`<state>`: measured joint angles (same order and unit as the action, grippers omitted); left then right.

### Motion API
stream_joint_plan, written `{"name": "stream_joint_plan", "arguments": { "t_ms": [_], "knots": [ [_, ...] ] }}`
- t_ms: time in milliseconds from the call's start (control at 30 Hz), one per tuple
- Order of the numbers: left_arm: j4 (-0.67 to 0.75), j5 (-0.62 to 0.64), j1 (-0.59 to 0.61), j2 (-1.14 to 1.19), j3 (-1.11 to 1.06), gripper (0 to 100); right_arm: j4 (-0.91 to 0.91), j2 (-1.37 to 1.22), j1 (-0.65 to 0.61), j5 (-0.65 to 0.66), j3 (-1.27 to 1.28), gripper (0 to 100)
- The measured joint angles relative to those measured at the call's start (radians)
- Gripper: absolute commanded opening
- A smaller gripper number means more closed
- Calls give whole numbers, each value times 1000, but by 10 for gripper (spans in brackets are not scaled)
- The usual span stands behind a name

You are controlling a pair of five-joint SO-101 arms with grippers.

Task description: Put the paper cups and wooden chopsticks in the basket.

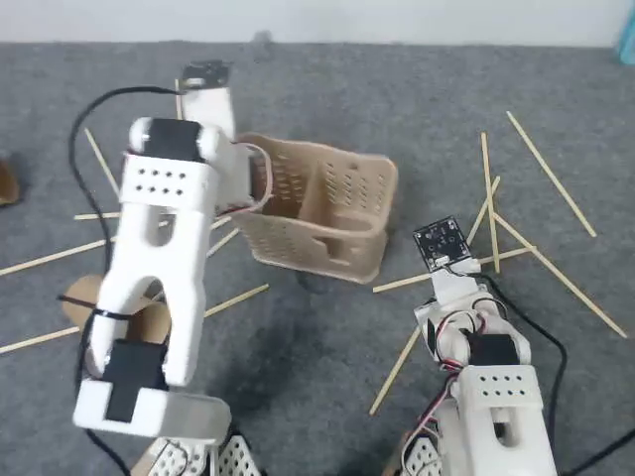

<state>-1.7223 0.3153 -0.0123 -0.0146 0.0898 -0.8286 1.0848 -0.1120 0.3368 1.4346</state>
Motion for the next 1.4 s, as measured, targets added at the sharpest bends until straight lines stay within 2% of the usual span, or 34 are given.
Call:
{"name": "stream_joint_plan", "arguments": {
  "t_ms": [133,467,533,700,767,967,1167,1233,1400],
  "knots": [
    [0,5,41,-2,-9,12,0,0,0,0,0,62],
    [0,6,5,-34,-18,17,0,0,0,0,0,62],
    [0,6,5,-34,-18,58,0,0,0,0,0,62],
    [0,5,5,-64,-18,279,0,0,0,0,0,62],
    [0,3,5,-95,-18,309,0,0,0,0,0,62],
    [0,-6,3,-278,-18,309,0,0,0,0,0,62],
    [-2,-175,6,-551,-18,309,0,0,0,0,0,62],
    [-2,-227,40,-626,-35,309,0,0,0,0,0,61],
    [-2,-252,178,-686,-138,309,-11,9,0,0,0,61]
  ]
}}
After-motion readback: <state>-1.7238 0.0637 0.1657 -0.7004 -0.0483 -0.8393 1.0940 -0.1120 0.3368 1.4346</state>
